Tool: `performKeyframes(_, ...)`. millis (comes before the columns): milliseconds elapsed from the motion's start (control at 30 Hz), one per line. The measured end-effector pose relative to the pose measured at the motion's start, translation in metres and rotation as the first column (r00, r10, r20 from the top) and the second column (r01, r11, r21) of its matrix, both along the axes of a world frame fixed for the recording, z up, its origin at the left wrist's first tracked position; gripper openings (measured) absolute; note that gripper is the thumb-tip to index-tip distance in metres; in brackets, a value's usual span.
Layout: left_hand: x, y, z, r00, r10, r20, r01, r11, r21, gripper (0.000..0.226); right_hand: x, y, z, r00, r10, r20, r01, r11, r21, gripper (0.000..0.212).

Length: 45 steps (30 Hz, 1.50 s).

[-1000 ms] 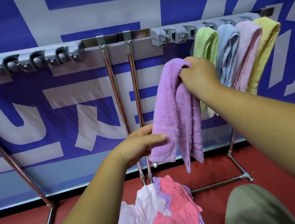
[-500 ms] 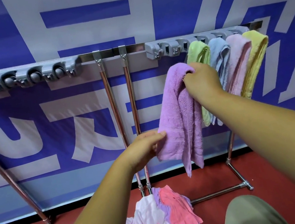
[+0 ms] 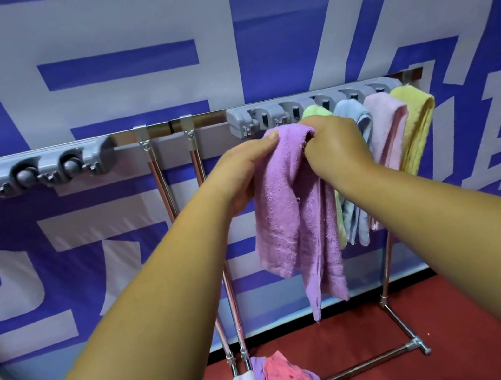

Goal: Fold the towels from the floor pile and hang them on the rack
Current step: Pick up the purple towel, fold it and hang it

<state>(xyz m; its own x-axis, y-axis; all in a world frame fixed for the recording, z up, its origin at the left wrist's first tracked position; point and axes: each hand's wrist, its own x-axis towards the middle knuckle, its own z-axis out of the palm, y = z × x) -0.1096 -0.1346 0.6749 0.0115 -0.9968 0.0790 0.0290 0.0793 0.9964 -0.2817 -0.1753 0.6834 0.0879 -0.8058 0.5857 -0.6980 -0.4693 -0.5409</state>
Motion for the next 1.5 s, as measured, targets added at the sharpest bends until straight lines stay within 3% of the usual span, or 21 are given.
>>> performKeyframes(133,0.0,-0.022,0.012,0.994,-0.028,0.105,0.029,1.0,-0.008,0.022,-0.009,-0.011,0.004,0.999,0.023,-0.029,-0.024,0.999,-0.022,0.03)
performKeyframes(400,-0.008,-0.031,0.013,0.993,-0.035,-0.11,0.038,0.999,0.024,0.015,-0.014,-0.026,-0.013,1.0,0.028,-0.003,-0.028,0.999,0.042,0.028)
performKeyframes(533,-0.014,-0.024,0.015,0.975,-0.031,-0.22,0.044,0.998,0.054,0.025,-0.01,-0.035,-0.025,0.996,-0.013,0.087,0.0,0.989,0.149,0.023)
performKeyframes(633,-0.013,-0.021,0.017,0.956,-0.092,-0.278,0.099,0.995,0.011,0.048,-0.008,-0.04,-0.03,1.0,0.005,-0.02,-0.001,0.976,0.218,0.019)
performKeyframes(800,0.001,-0.032,0.016,0.967,-0.112,-0.227,0.1,0.993,-0.062,0.017,-0.008,-0.059,-0.021,0.996,-0.073,0.046,0.061,0.972,0.225,0.019)
performKeyframes(933,0.008,-0.052,0.021,0.992,-0.066,-0.11,0.062,0.997,-0.035,0.035,-0.004,-0.076,0.001,0.991,-0.133,0.025,0.128,0.981,0.146,0.02)
performKeyframes(1033,0.0,-0.068,0.028,0.985,0.077,-0.154,-0.091,0.992,-0.087,0.033,-0.002,-0.089,0.016,0.983,-0.179,-0.04,0.18,0.983,0.041,0.021)
performKeyframes(1133,-0.011,-0.082,0.036,0.963,0.268,0.043,-0.255,0.947,-0.195,0.029,0.0,-0.1,0.027,0.97,-0.221,-0.099,0.219,0.975,-0.031,0.022)
performKeyframes(1267,-0.025,-0.095,0.058,0.847,0.463,0.26,-0.357,0.859,-0.367,0.039,-0.002,-0.107,0.031,0.968,-0.236,-0.081,0.231,0.971,-0.057,0.025)
performKeyframes(1400,-0.027,-0.108,0.07,0.509,0.557,0.656,-0.305,0.83,-0.467,0.041,-0.007,-0.114,0.025,0.958,-0.221,-0.182,0.214,0.975,-0.059,0.026)
performKeyframes(1500,-0.021,-0.118,0.069,0.339,0.513,0.789,-0.268,0.856,-0.442,0.033,-0.009,-0.115,0.018,0.927,-0.206,-0.314,0.192,0.978,-0.075,0.022)
